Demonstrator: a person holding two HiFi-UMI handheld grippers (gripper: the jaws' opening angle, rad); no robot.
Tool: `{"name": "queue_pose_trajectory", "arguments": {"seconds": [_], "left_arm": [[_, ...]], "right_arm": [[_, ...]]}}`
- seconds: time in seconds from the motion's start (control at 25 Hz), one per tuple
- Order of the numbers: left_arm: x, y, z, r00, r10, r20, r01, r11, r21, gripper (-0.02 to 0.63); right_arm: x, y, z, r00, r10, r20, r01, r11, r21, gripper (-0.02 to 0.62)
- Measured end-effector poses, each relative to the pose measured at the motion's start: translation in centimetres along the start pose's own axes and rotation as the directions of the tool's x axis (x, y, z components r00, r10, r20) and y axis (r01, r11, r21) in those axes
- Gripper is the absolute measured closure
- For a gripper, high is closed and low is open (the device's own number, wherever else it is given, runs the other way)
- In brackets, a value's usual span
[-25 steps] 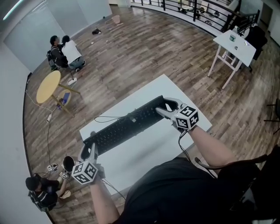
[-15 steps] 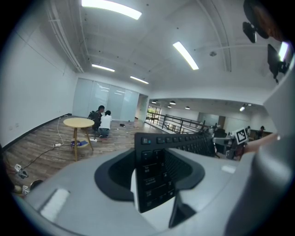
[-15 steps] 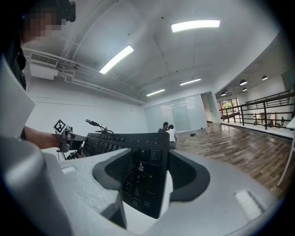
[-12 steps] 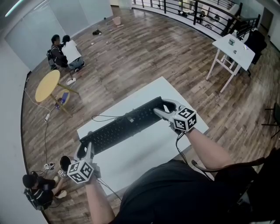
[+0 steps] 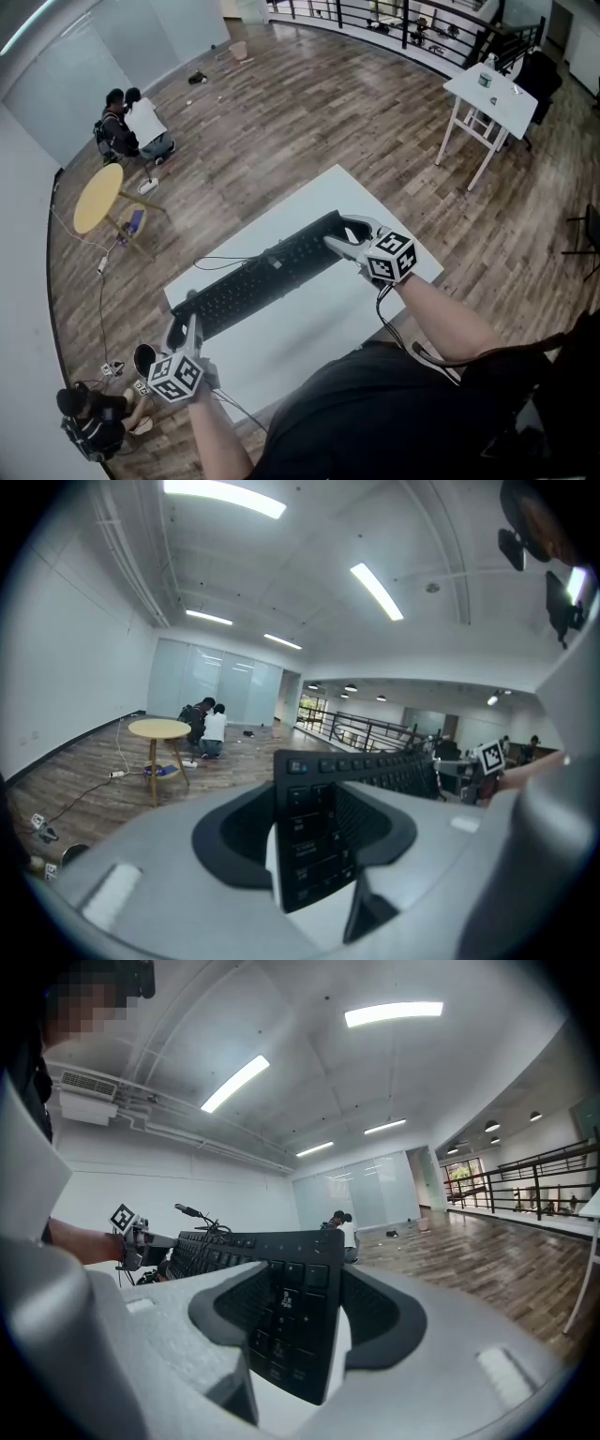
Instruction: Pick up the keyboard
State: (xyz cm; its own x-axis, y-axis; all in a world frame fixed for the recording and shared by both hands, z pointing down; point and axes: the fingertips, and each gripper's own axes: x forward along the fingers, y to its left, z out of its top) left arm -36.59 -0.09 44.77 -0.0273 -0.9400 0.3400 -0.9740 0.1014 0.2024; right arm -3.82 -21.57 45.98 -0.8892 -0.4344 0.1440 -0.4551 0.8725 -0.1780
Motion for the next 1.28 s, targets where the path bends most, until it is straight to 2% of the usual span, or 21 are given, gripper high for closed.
{"name": "queue_pose_trajectory", "arguments": {"seconds": [1.28], "left_arm": [[0.21,-0.18,-0.42,1.0,0.005,-0.009,-0.005,1.0,-0.01,0.397]], "right_arm": [[0.01,-0.44,-0.76,1.0,0.004,-0.001,-0.004,1.0,0.011,0.359]]}}
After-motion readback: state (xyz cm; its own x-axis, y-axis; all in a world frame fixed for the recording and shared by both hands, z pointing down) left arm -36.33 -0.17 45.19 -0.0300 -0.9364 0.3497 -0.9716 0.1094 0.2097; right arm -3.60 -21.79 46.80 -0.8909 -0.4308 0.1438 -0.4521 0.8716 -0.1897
